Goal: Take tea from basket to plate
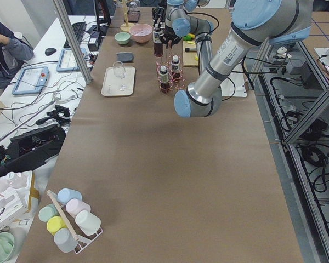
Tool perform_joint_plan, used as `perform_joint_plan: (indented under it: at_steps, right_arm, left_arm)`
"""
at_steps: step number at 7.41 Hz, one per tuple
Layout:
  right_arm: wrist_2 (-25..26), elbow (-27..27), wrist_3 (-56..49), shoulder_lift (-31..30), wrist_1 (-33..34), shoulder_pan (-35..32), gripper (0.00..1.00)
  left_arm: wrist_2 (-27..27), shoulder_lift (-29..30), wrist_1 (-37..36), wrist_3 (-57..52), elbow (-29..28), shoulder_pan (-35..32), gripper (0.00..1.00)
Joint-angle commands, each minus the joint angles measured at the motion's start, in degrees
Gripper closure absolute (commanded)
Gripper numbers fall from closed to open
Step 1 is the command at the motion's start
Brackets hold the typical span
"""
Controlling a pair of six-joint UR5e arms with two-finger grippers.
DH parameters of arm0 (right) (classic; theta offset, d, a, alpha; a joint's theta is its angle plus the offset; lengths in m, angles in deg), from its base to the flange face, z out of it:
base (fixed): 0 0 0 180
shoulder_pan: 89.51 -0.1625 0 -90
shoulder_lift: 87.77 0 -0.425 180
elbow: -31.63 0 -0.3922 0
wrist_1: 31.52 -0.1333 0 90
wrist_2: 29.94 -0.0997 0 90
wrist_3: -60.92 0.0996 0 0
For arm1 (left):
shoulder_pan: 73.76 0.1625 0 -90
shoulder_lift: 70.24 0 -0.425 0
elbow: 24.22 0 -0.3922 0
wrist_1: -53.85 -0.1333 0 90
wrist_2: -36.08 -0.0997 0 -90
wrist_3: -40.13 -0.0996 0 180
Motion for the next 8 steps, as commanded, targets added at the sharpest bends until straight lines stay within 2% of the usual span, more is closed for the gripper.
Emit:
perform_joint_plan:
  at_steps: [1, 2, 4, 6, 8]
  right_arm:
    - [-7.06, 0.06, 0.09, 1.07, 1.32, -7.84, 1.0]
    - [-9.34, 0.14, 0.0, 1.07, 1.59, -10.3, 1.0]
    - [-10.42, 1.28, -0.08, 0.55, 1.86, -13.55, 1.0]
    - [-9.54, 7.14, -0.09, 0.63, -0.67, -15.85, 1.0]
    - [-9.02, 15.13, 0.35, 0.37, -8.92, -16.65, 1.0]
  left_arm:
    - [-0.01, -0.05, 0.04, 0.0, 0.03, 0.0, 1.0]
    - [0.08, -0.05, 0.04, 0.0, 0.03, 0.0, 1.0]
    - [0.17, -0.22, 0.04, 0.0, 0.03, 0.0, 1.0]
    - [0.17, -0.31, -0.04, 0.0, 0.03, 0.0, 1.0]
    - [0.17, -0.31, 0.04, -0.09, 0.03, 0.0, 1.0]
